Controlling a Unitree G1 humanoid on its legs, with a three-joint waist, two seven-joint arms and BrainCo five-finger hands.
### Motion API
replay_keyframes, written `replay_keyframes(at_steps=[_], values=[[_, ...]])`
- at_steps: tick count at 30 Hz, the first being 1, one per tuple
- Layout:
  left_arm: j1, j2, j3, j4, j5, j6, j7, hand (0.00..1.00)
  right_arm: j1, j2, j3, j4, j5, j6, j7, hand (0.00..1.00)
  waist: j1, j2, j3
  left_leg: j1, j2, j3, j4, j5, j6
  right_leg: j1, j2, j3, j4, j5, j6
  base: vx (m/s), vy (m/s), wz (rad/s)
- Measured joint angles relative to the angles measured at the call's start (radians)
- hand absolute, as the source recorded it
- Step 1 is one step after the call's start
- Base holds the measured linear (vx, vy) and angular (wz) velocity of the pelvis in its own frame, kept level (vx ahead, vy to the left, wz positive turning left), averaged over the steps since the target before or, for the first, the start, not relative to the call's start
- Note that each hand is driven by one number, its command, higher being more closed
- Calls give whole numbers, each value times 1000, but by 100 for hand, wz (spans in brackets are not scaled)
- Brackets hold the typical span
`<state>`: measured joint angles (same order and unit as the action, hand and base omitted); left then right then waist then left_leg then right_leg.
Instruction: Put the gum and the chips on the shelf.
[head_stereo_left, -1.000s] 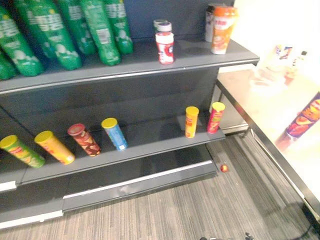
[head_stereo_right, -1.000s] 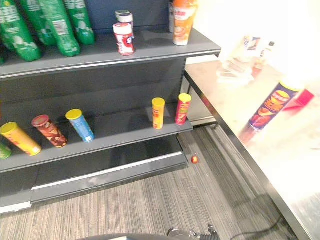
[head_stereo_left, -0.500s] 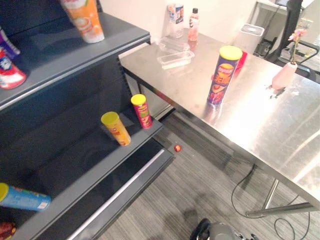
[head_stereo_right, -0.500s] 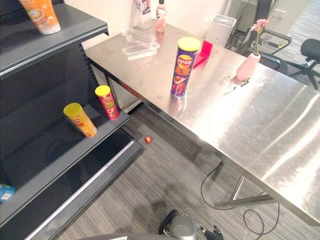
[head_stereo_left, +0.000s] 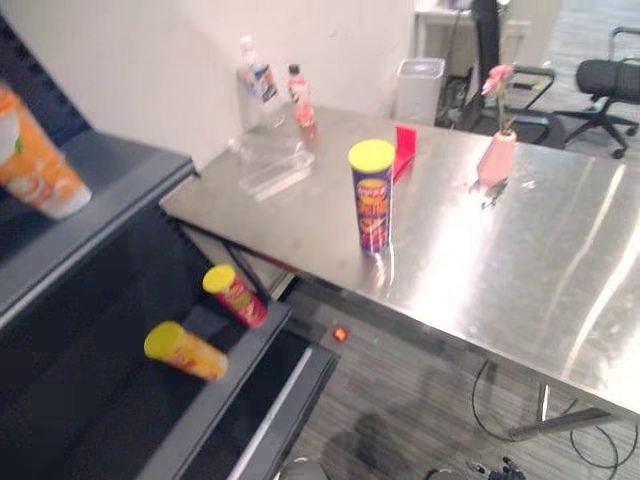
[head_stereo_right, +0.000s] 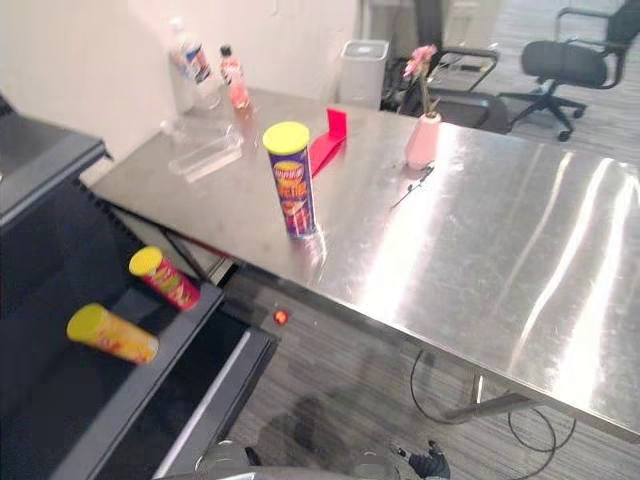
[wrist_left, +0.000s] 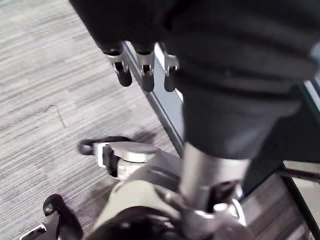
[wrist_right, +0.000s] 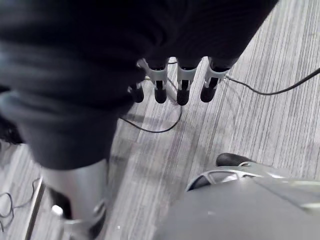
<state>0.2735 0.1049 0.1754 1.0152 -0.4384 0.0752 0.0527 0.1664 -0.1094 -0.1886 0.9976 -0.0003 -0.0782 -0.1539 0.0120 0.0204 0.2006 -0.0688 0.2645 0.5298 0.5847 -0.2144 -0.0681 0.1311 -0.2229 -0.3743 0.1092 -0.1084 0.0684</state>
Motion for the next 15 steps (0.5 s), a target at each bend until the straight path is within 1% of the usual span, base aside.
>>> replay_keyframes(at_steps=[1,2,3,4,5,6,7,9,11,13,15], values=[[-1,-17,7,0,-18,0,13,0,-5,-1,1,-2,0,-2,1,0,-2,6,-3,-14,-30,-55,-192,80,-1,0,-6,37,-2,2,43,247,429,-104],[5,-29,15,9,-23,0,32,0,-7,-9,2,0,0,0,0,0,-6,18,-16,-13,-45,-122,-287,151,-11,-2,5,86,-13,2,83,258,422,-86],[16,-5,17,1,-23,-2,21,0,-4,6,10,-6,0,-1,1,0,-15,-8,-31,-4,-76,-132,-321,156,-14,-6,-11,103,-34,6,86,213,316,-39],[19,16,5,-22,-20,-4,14,0,0,18,13,-5,0,-7,2,0,-18,-30,-30,7,-107,-137,-352,162,-10,-9,-13,108,-47,8,90,127,146,8],[18,23,-8,-23,-17,-5,12,0,8,22,10,1,0,-13,-1,0,-21,-40,-34,17,-144,-154,-383,166,-9,-5,-31,112,-60,10,93,91,134,19],[16,22,-14,-20,-16,-6,13,0,12,22,9,1,0,-14,-3,0,-23,-42,-36,21,-160,-157,-396,169,-5,-5,-42,114,-61,11,94,69,162,25],[10,15,-16,-15,-10,-5,20,0,14,27,10,1,1,-14,-9,0,-26,-45,-39,31,-186,-154,-430,178,8,-5,-59,114,-68,17,103,28,124,17],[5,15,-28,5,5,-6,27,0,-3,29,7,2,1,-17,-17,0,-26,-45,-39,59,-207,-155,-506,207,13,-4,-61,114,-82,28,107,-13,76,5],[5,16,-38,11,29,-6,30,0,-9,31,7,2,2,-22,-25,0,-27,-45,-41,100,-212,-155,-592,252,10,-3,-47,118,-91,36,116,-61,-8,-12],[5,16,-54,18,29,-5,40,0,-6,31,7,4,1,-21,-40,0,-29,-44,-41,138,-206,-156,-670,293,5,-4,-24,122,-94,31,108,-65,-51,-14],[7,16,-54,23,31,-2,47,0,-1,36,7,9,5,-19,-48,0,-32,-41,-44,149,-191,-158,-682,302,0,-4,-6,127,-93,29,104,-59,-74,-12]])
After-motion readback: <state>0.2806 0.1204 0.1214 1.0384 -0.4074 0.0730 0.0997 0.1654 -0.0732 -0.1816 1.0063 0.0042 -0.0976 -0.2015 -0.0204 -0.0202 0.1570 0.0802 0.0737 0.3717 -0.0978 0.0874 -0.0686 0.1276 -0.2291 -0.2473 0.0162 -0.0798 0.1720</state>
